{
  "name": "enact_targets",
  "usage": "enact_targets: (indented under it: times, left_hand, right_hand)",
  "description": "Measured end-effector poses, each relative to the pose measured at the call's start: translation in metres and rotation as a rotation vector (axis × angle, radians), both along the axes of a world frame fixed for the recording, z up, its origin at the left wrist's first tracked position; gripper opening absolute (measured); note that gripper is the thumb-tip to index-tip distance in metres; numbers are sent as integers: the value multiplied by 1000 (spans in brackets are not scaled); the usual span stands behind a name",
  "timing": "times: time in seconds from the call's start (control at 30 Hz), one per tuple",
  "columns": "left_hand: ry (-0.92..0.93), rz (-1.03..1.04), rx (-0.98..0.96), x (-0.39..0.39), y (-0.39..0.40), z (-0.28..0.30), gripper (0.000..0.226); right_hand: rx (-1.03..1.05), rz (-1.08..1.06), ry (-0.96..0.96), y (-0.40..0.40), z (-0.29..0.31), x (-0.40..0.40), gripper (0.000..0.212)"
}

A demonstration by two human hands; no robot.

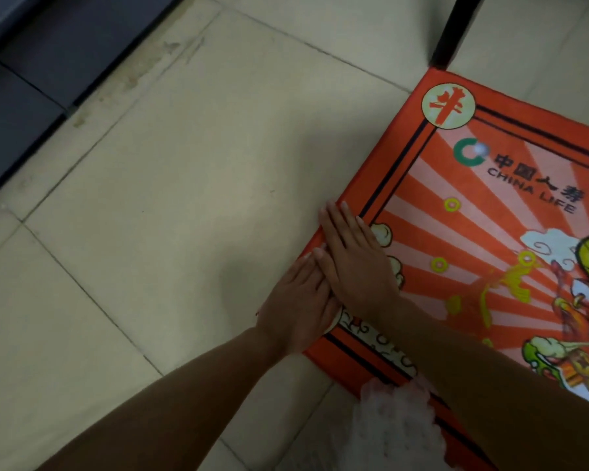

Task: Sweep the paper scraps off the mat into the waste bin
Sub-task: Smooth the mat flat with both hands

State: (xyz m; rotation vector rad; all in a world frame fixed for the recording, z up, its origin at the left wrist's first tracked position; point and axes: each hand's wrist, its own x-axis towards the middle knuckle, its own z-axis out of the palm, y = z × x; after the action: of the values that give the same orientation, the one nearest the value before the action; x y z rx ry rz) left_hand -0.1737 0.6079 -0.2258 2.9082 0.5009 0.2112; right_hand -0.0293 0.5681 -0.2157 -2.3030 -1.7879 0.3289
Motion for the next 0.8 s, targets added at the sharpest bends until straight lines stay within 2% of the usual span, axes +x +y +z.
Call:
enact_targets:
  times: [0.13, 0.47, 0.8]
  left_hand:
    - [-27, -2, 43, 0, -1, -3, 51]
    - [19, 10, -3, -1, 2, -2, 54]
    - [112, 91, -46, 3, -2, 5, 57]
  right_hand:
    - [-7, -14, -8, 0, 1, 0, 63]
    - [29, -8, 49, -2, 0, 3, 64]
    - [-28, 51, -77, -25, -2, 18, 67]
